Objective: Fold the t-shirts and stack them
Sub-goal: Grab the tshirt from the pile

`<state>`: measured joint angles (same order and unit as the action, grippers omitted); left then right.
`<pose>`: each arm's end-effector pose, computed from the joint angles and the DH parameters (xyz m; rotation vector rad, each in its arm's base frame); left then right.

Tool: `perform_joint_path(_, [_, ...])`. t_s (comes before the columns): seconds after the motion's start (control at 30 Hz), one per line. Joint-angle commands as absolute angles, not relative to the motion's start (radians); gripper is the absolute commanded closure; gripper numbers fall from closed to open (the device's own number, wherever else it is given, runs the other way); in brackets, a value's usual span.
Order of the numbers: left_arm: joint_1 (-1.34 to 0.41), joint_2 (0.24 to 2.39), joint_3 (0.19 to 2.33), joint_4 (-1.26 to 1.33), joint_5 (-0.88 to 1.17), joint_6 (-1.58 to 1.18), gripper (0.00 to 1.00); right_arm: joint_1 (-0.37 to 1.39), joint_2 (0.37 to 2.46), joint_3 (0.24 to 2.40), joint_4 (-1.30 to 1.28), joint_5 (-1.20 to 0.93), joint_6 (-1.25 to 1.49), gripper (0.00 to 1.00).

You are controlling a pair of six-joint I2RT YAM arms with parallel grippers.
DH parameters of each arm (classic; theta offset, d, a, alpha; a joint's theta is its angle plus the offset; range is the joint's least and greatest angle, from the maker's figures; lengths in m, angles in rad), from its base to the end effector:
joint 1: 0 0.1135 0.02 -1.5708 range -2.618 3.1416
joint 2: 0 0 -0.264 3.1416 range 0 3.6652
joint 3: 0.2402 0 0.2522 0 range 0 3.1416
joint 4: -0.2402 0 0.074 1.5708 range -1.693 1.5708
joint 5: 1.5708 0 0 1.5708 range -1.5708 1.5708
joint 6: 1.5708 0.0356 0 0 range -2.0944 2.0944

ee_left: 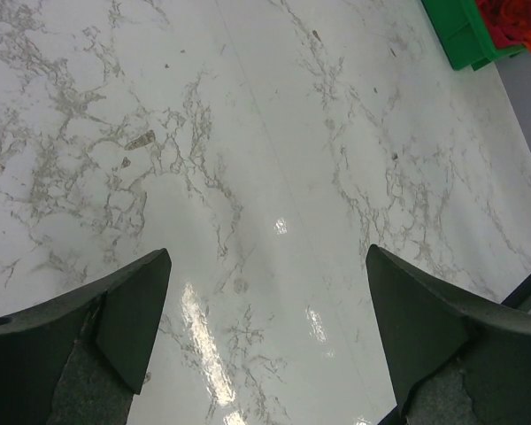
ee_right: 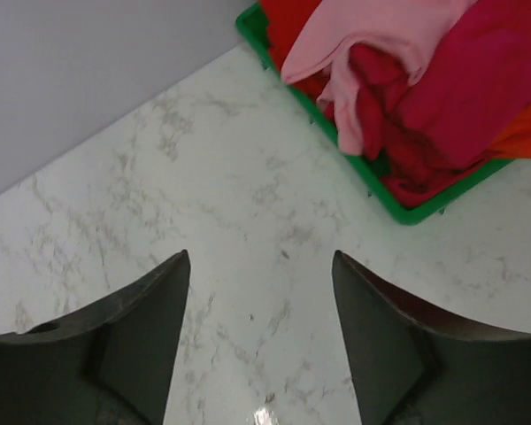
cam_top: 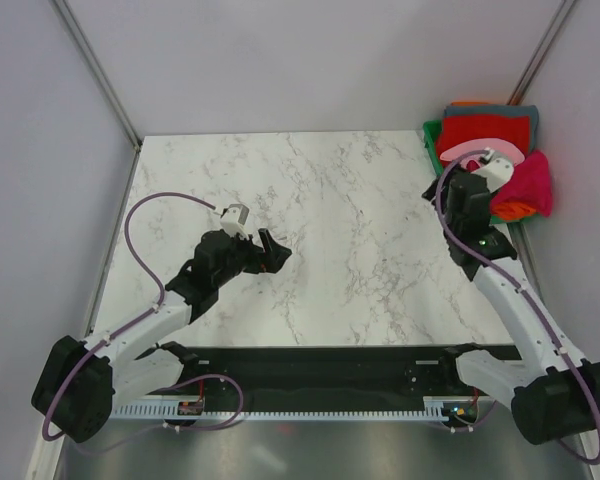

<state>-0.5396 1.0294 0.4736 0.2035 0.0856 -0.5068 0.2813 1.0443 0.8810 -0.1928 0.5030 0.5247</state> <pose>0.1927 -0.1190 0.2237 0.0926 1.9997 -0.7719 0.2328 0.0494 0.3245 0.5532 1.7986 0.0671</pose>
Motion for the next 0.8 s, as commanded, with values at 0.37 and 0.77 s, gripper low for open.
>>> perform_joint_path(0.37, [-0.537,1.02,0.46,0.265,0.109,-0.48,0.02,-0.14,1.592,1.417,-0.307,0.328,0.612,0.45])
perform_joint_path(0.77, [-0.537,1.037,0.471,0.261,0.121,-0.479,0.01,-0.15,1.896,1.646,-0.321,0.431,0.58,0.58])
